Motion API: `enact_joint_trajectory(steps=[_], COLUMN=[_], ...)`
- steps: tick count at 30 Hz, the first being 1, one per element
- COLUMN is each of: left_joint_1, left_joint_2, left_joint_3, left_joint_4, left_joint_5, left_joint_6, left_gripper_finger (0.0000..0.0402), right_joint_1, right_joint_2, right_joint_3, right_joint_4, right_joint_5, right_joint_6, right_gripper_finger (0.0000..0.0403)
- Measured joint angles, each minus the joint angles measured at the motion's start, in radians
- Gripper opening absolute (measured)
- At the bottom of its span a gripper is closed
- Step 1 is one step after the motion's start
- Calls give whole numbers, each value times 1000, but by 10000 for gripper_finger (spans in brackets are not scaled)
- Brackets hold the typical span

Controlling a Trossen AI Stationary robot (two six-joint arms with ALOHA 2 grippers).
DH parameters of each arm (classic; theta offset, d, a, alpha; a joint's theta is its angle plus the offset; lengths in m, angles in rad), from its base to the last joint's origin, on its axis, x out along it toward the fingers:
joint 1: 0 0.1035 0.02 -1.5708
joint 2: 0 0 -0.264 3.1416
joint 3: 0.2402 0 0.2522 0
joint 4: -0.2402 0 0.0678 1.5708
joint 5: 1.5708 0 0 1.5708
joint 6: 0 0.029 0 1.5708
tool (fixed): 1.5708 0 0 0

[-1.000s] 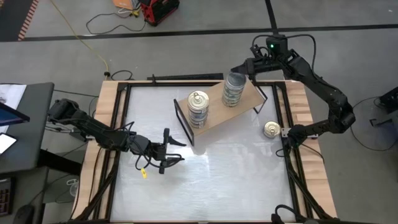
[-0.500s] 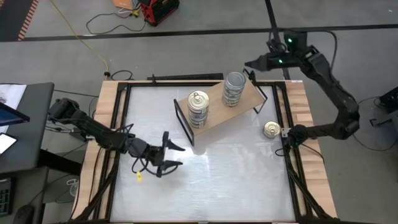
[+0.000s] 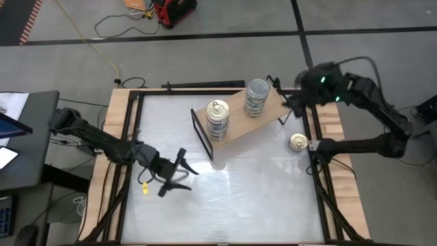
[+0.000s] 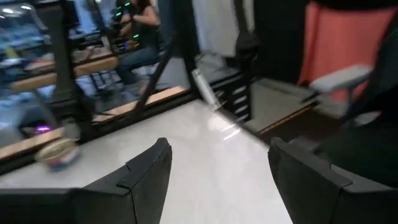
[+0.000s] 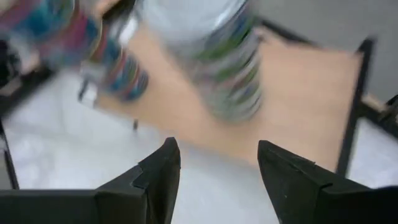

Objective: Stack canned seafood by type on shelf
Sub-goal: Stack the blue tuna can on top of the blue tuna can

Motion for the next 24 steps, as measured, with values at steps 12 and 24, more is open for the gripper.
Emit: enact_joint_trajectory(steps=[12,24], left_joint_1=[-13,-40], left_joint_2=[-139,-104], left_joint_3=[0,0], left_joint_4=[-190,-215], left_joint_5=[-84,-212], left_joint_6=[-153,-127], left_gripper_finger=[256,256], right_joint_1=[440,603], right_joint_2=[49,184], right_joint_3=[-209,-374], right_joint_4=[-279,-256], right_joint_5=[256,256], right_joint_6=[418,614], right_gripper_finger=[240,240])
